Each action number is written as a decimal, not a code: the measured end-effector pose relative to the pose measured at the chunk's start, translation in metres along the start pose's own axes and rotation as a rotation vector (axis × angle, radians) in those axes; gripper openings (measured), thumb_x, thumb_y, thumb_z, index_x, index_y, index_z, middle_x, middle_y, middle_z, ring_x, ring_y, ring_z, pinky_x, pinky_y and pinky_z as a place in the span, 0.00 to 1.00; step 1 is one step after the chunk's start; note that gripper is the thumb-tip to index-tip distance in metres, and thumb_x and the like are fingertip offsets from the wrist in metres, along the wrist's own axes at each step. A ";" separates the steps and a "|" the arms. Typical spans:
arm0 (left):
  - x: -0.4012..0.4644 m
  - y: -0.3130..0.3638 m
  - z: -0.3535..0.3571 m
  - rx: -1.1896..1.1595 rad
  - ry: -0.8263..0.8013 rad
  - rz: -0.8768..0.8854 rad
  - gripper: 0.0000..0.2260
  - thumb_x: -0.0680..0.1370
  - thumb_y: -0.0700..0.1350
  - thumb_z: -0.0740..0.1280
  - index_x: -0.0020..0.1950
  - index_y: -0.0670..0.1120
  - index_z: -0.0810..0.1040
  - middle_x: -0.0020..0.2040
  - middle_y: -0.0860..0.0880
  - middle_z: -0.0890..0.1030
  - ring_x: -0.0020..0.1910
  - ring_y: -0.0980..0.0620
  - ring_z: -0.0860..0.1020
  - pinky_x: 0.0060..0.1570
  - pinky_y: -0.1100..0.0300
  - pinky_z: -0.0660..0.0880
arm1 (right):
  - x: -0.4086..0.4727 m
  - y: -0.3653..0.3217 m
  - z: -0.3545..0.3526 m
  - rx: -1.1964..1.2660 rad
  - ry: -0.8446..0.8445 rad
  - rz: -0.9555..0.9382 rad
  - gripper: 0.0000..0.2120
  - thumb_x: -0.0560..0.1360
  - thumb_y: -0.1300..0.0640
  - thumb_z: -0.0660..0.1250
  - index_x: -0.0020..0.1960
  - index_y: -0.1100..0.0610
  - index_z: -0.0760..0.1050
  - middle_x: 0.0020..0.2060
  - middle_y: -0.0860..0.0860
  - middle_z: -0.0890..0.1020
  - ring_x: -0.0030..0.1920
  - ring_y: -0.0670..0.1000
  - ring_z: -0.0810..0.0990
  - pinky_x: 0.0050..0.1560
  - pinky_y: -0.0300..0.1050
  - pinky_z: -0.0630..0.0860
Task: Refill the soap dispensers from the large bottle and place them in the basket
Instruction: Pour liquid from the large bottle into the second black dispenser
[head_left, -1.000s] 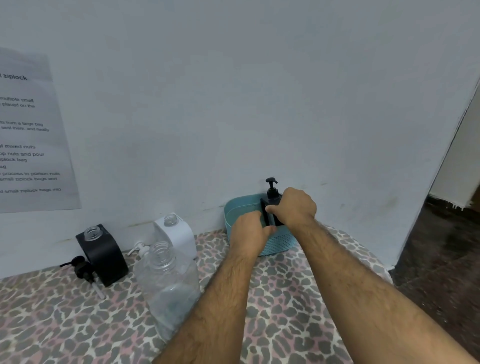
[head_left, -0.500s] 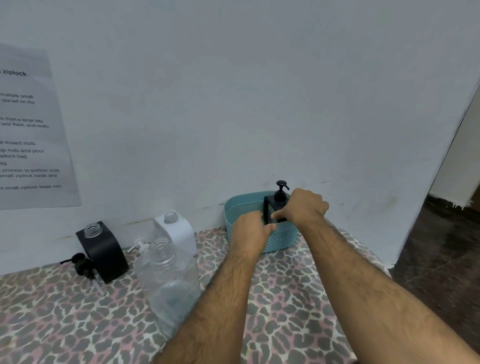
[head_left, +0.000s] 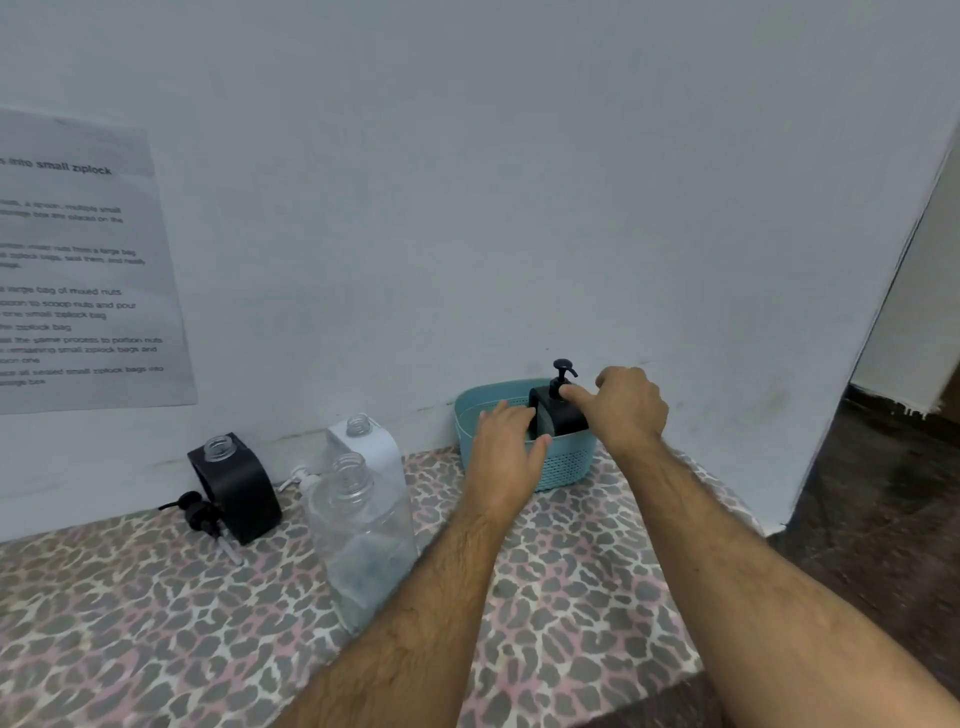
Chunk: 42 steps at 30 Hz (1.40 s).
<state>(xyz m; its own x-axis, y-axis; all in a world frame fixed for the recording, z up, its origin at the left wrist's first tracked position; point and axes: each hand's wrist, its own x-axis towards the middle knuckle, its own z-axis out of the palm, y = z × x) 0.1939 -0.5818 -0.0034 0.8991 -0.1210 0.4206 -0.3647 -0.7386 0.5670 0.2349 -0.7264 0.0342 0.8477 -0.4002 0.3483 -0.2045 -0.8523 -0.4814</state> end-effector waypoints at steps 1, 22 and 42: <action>-0.005 0.003 -0.002 -0.018 0.024 0.018 0.20 0.81 0.48 0.64 0.71 0.43 0.72 0.69 0.48 0.74 0.73 0.50 0.66 0.76 0.48 0.56 | -0.003 0.001 -0.005 0.047 0.009 -0.004 0.26 0.71 0.35 0.69 0.51 0.58 0.81 0.48 0.54 0.83 0.49 0.57 0.81 0.45 0.48 0.77; -0.124 0.055 -0.143 0.124 0.204 0.291 0.24 0.80 0.51 0.64 0.74 0.43 0.68 0.74 0.46 0.68 0.75 0.49 0.62 0.75 0.52 0.58 | -0.127 -0.038 -0.103 0.585 -0.031 -0.184 0.24 0.78 0.37 0.62 0.41 0.57 0.78 0.35 0.49 0.81 0.38 0.51 0.79 0.41 0.46 0.73; -0.229 -0.073 -0.267 0.262 0.277 -0.148 0.29 0.80 0.57 0.64 0.77 0.46 0.63 0.77 0.48 0.64 0.76 0.51 0.61 0.73 0.55 0.58 | -0.255 -0.177 -0.102 0.764 -0.206 -0.529 0.13 0.76 0.47 0.69 0.51 0.56 0.81 0.43 0.47 0.83 0.44 0.45 0.80 0.45 0.40 0.76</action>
<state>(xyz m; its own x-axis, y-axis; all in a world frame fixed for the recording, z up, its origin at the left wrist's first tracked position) -0.0500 -0.3234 0.0477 0.8249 0.1563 0.5432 -0.1296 -0.8831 0.4510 0.0054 -0.5083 0.1122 0.8231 0.1036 0.5583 0.5439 -0.4264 -0.7227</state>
